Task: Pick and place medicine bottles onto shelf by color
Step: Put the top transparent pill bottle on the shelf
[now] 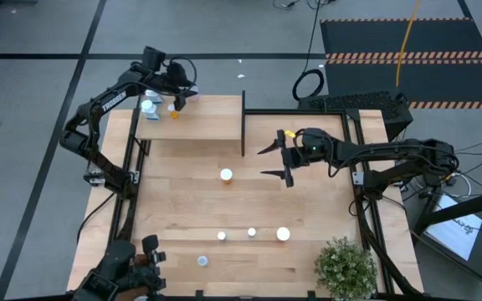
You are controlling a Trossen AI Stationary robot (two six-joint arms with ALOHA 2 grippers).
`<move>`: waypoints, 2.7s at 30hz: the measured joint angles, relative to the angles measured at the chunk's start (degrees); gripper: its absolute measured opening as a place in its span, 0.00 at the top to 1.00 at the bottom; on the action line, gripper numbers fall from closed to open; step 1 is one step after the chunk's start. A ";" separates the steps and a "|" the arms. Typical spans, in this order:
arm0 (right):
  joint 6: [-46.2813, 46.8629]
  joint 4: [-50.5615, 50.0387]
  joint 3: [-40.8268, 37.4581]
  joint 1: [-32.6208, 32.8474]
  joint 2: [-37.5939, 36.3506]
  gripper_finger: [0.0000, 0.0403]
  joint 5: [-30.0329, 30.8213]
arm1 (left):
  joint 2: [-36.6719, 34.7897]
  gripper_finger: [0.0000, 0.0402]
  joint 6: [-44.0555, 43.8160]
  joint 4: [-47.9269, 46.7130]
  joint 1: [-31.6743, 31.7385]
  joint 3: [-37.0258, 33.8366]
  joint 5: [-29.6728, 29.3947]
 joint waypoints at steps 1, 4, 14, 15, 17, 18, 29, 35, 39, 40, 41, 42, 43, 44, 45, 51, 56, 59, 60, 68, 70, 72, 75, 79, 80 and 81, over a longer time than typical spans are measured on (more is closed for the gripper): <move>0.01 0.03 -0.01 -0.17 0.00 0.29 0.00 | 0.00 0.63 -0.03 0.15 0.04 0.00 -0.10; 0.01 0.13 -0.01 -0.68 0.00 0.29 0.00 | 0.00 0.61 -0.12 0.30 0.34 0.00 -0.70; 0.10 0.04 -0.01 -0.82 0.00 0.29 0.00 | 0.00 0.59 -1.62 0.10 0.59 0.00 -1.05; 0.16 0.04 -0.01 -0.82 0.00 0.29 0.00 | 0.00 0.60 -1.65 0.10 0.59 0.00 -1.05; 0.32 0.07 -0.01 -0.82 0.00 0.29 0.00 | 0.00 0.61 -1.71 0.10 0.59 0.00 -1.05; 0.45 0.04 -0.01 -0.82 0.00 0.29 0.00 | 0.00 0.61 -1.77 0.10 0.59 0.00 -1.05; 0.45 0.05 -0.01 -0.82 0.00 0.29 0.00 | 0.00 0.56 -2.98 0.05 0.59 -0.03 -1.07; 0.41 0.07 -0.01 -0.82 0.00 0.29 0.00 | -0.02 0.60 -4.01 0.01 0.49 -0.03 -1.08; 0.38 0.04 -0.01 -0.82 0.00 0.29 0.00 | -0.04 0.61 -4.87 -0.03 0.49 -0.03 -1.09; 0.38 0.04 -0.01 -0.82 0.00 0.29 0.00 | -0.04 0.61 -5.12 -0.08 0.48 -0.03 -1.09; 0.36 0.04 -0.01 -0.82 0.00 0.29 0.00 | -0.04 0.60 -5.18 -0.14 0.45 -0.03 -1.08; 0.38 0.04 -0.01 -0.82 0.00 0.29 0.00 | -0.05 0.60 -5.18 -0.30 0.32 -0.03 -1.08; 0.40 0.04 -0.01 -0.82 0.00 0.29 0.00 | -0.09 0.59 -5.16 -0.46 0.23 -0.03 -1.09; 0.40 0.04 -0.01 -0.82 0.00 0.29 0.00 | -0.09 0.58 -5.01 -0.67 0.14 -0.03 -1.09; 0.40 0.04 -0.01 -0.82 0.00 0.29 0.00 | -0.09 0.58 -4.88 -0.95 -0.06 -0.03 -1.09; 0.40 0.02 -0.01 -0.82 0.00 0.29 0.00 | -0.12 0.59 -4.69 -1.81 -1.28 -0.05 -2.50; 0.41 0.01 0.00 -0.82 0.00 0.29 0.00 | -0.24 0.60 -5.16 -2.21 -1.57 0.00 -4.04; 0.43 -0.10 -0.01 -0.82 -0.01 0.29 0.00 | -0.35 0.59 -6.40 -2.44 -1.57 0.00 -4.32; 0.43 -0.13 0.00 -0.82 -0.01 0.29 0.00 | -0.48 0.58 -6.85 -2.72 -1.57 0.00 -4.57; 0.43 -0.16 0.01 -0.81 0.00 0.29 0.00 | -2.41 0.58 -7.71 -5.36 -2.26 -0.09 -7.64; 0.43 -0.15 0.01 -0.80 0.00 0.29 0.00 | -2.83 0.58 -7.76 -5.11 -2.55 -0.09 -7.63; 0.44 -0.15 0.01 -0.82 -0.01 0.29 0.00 | -3.05 0.58 -7.81 -5.07 -2.80 -0.09 -7.63; 0.51 -0.06 0.01 -0.82 0.00 0.29 0.00 | -3.45 0.57 -7.96 -4.90 -3.46 -0.09 -7.61; 1.06 0.26 0.01 -0.81 0.00 0.29 0.00 | -3.43 0.55 -7.78 -4.86 -3.98 -0.09 -8.44; 1.07 0.26 0.01 -0.81 -0.01 0.29 0.00 | -3.43 0.55 -7.50 -4.89 -3.97 -0.09 -9.07; 1.08 0.26 0.01 -0.80 -0.02 0.29 0.00 | -3.43 0.55 -7.44 -4.93 -3.97 -0.09 -9.96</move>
